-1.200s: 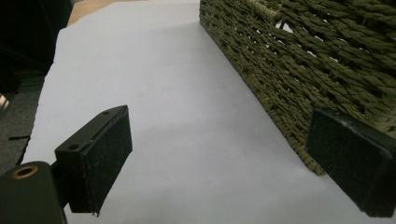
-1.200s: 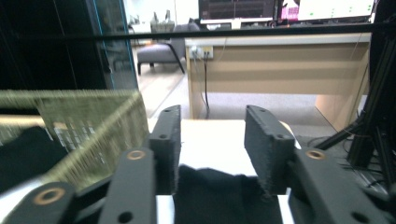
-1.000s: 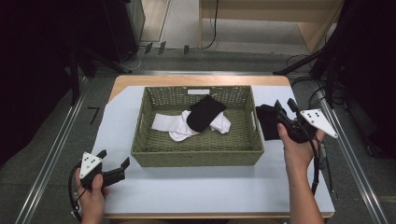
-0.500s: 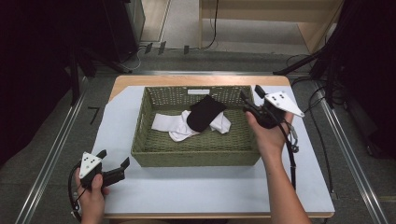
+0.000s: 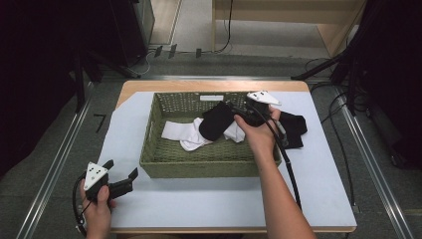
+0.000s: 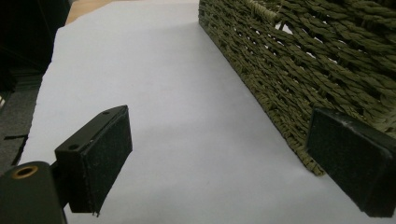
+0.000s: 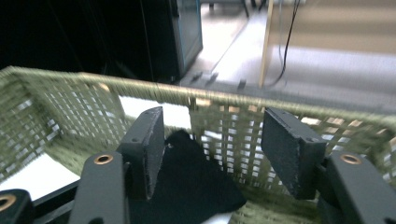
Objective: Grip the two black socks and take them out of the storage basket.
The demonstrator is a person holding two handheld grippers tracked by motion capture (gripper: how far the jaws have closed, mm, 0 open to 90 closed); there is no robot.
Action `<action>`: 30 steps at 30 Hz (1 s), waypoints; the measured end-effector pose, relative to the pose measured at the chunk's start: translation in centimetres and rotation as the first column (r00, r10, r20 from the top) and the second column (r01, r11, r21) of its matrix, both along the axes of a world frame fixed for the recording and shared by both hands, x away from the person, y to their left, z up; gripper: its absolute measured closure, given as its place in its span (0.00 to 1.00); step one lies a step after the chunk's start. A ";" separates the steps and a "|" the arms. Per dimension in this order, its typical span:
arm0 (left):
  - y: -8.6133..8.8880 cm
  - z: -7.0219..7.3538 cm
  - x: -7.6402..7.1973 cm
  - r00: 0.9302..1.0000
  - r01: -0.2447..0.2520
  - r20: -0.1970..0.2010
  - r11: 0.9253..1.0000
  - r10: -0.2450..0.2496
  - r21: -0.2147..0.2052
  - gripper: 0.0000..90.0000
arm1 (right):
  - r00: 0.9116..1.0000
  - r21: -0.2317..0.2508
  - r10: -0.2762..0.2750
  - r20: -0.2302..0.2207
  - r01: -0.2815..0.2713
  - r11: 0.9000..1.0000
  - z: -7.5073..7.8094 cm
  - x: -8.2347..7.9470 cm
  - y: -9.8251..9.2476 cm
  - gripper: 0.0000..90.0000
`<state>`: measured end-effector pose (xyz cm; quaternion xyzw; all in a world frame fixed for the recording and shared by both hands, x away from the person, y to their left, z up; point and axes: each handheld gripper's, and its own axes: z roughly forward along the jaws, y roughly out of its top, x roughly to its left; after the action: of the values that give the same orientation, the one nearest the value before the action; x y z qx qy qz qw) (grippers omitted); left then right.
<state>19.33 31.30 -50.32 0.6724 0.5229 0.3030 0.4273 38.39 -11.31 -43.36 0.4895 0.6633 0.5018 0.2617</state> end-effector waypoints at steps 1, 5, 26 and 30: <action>0.0 0.0 0.0 1.000 0.000 0.001 1.000 0.000 -0.001 0.09 | 1.000 -0.005 0.000 -0.016 0.000 1.000 -0.2 0.3 0.1 0.44; 0.0 0.0 0.0 1.000 0.000 0.003 1.000 0.000 0.000 0.09 | 0.998 -0.028 -0.005 -0.060 0.003 1.000 -1.0 1.1 0.2 0.45; 0.0 0.0 -0.1 1.000 0.007 0.005 1.000 -0.007 -0.003 0.09 | 0.960 -0.106 0.187 -0.208 -0.213 0.971 -3.7 2.5 1.2 1.00; 0.0 0.0 -0.1 1.000 0.008 0.004 1.000 -0.008 -0.007 0.09 | 0.963 -0.090 0.227 -0.146 -0.242 0.966 -2.7 1.9 1.4 1.00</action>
<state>19.27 31.34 -50.33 0.6725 0.5202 0.3009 0.4319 40.30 -9.93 -46.04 0.4256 0.7587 0.4588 0.1809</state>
